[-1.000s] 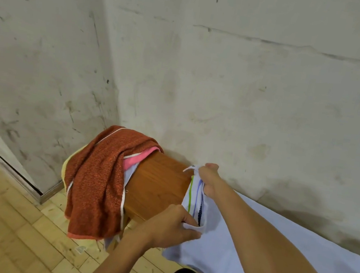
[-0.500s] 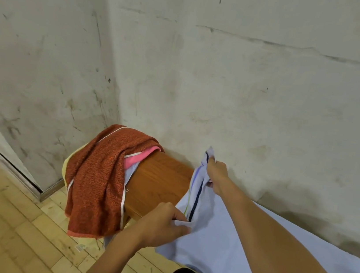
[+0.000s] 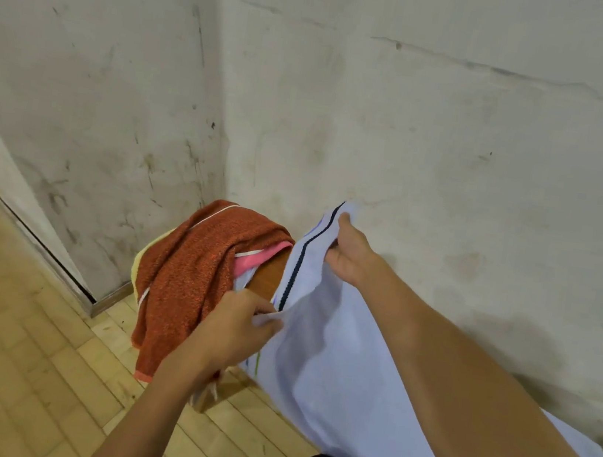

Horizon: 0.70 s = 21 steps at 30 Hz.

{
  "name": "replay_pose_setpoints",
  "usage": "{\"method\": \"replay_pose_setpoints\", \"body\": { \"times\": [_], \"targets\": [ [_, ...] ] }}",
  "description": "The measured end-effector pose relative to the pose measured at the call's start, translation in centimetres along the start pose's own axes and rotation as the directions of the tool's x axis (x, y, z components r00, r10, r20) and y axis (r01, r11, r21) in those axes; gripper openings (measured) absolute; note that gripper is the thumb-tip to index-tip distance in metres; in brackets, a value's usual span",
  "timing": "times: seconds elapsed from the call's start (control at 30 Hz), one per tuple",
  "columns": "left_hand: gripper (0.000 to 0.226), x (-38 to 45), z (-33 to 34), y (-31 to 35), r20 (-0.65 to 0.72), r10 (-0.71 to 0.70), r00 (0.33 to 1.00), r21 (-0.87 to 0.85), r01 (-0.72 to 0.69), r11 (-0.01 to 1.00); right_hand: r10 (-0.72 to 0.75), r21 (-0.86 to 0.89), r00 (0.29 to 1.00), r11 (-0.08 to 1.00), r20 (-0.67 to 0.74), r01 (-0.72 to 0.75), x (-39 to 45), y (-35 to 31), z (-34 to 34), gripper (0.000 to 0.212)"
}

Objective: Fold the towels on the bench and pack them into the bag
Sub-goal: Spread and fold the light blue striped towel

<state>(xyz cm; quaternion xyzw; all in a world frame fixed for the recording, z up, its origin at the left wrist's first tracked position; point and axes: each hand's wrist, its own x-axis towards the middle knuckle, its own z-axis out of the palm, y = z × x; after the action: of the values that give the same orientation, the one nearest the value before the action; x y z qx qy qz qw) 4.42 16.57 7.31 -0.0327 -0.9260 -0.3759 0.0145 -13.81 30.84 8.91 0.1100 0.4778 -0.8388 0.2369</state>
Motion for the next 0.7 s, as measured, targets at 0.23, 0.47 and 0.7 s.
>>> {"method": "replay_pose_setpoints", "body": {
  "times": [0.23, 0.47, 0.7],
  "targets": [
    [0.040, 0.0, -3.0, -0.6, -0.101, 0.005, 0.995, -0.067, -0.012, 0.998, -0.050, 0.172, 0.997, 0.984, 0.067, 0.038, 1.0, -1.4, 2.3, 0.042],
    [0.041, 0.3, 0.9, 2.2, -0.027, 0.085, 0.996, -0.137, -0.088, 0.987, -0.086, 0.070, 0.995, 0.994, 0.045, 0.083, 0.1, -3.2, -1.8, 0.045],
    [0.050, 0.1, 8.1, 8.0, 0.093, 0.178, 0.980, -0.172, -0.161, 0.972, -0.144, -0.090, 0.979, 0.987, -0.141, 0.133, -4.9, -5.8, -12.7, 0.046]
  ]
}}
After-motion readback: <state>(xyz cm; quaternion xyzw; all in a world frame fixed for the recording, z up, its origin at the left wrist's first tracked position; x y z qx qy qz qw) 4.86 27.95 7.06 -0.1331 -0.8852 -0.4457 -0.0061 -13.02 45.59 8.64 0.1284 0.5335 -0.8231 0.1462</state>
